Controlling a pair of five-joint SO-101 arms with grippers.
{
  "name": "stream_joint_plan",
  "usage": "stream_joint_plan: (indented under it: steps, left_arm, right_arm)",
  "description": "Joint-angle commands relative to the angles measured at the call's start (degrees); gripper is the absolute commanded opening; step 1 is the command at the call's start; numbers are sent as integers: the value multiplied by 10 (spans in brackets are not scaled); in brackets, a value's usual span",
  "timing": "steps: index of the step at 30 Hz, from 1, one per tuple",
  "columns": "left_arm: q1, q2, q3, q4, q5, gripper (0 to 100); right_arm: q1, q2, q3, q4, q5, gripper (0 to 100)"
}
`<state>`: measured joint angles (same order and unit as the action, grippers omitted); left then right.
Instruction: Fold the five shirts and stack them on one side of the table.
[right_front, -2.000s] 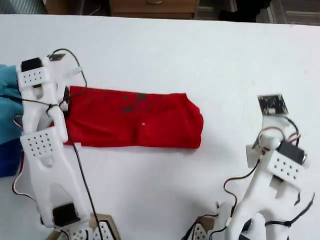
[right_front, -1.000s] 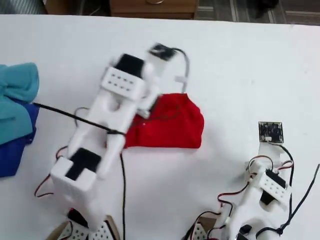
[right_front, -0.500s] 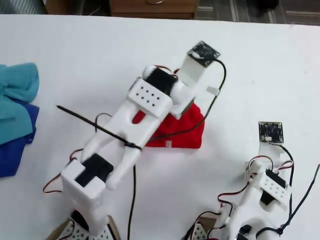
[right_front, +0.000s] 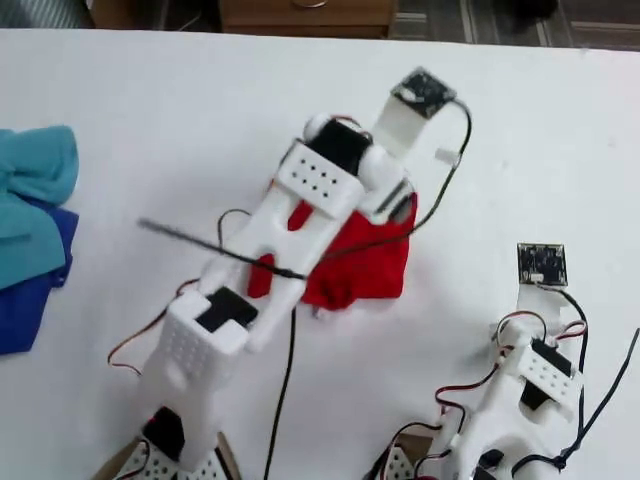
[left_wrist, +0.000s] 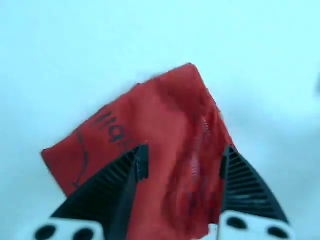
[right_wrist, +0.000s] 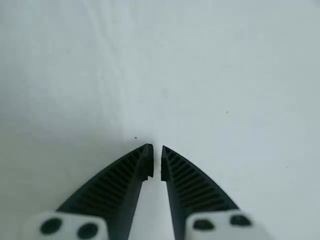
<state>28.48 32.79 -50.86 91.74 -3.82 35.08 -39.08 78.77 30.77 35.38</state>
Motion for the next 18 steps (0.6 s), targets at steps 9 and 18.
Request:
stream_joint_plan:
  steps: [9,18]
  left_arm:
    - [-40,43,47,89,-26,49]
    - [-59,129,22,-44,-29,31]
  right_arm:
    - [3,-15,-2,-11,1,38]
    - [3,-15,-2,-11,1,38]
